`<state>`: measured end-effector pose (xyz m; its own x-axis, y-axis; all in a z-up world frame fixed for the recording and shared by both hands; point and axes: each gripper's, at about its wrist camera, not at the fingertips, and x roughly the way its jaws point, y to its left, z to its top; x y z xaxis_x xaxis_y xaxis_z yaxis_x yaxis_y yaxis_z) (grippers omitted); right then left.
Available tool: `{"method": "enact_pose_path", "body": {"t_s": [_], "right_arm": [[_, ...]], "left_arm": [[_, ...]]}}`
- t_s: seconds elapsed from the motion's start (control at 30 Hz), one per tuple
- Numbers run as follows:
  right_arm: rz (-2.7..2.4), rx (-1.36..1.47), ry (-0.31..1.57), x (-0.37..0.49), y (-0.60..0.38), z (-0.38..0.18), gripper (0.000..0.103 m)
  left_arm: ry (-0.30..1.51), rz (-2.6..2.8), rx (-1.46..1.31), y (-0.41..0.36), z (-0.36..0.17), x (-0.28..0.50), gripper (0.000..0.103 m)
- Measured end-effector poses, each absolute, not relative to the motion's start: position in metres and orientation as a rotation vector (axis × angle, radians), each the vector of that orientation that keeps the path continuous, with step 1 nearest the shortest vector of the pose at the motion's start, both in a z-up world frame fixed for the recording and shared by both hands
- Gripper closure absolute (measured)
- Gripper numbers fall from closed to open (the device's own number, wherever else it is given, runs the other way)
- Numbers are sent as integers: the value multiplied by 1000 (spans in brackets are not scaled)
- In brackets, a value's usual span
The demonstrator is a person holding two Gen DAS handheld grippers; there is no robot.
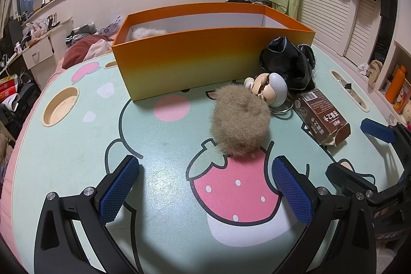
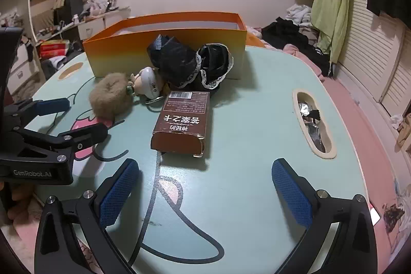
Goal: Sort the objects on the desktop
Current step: 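Lift the brown carton out and place it in front of the black cloth, then reach the left gripper into the box and grasp the blue tin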
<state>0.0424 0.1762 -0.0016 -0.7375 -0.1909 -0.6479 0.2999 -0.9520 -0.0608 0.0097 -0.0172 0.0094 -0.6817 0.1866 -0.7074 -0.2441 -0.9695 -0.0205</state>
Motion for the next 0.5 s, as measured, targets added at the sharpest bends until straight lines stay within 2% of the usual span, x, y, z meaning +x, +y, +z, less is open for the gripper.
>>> {"method": "enact_pose_path", "body": {"t_s": [0.5], "right_arm": [[-2597,906,271,48,169,-14,0]], "left_arm": [[111,2678,-1116,-16,8,9,0]]}}
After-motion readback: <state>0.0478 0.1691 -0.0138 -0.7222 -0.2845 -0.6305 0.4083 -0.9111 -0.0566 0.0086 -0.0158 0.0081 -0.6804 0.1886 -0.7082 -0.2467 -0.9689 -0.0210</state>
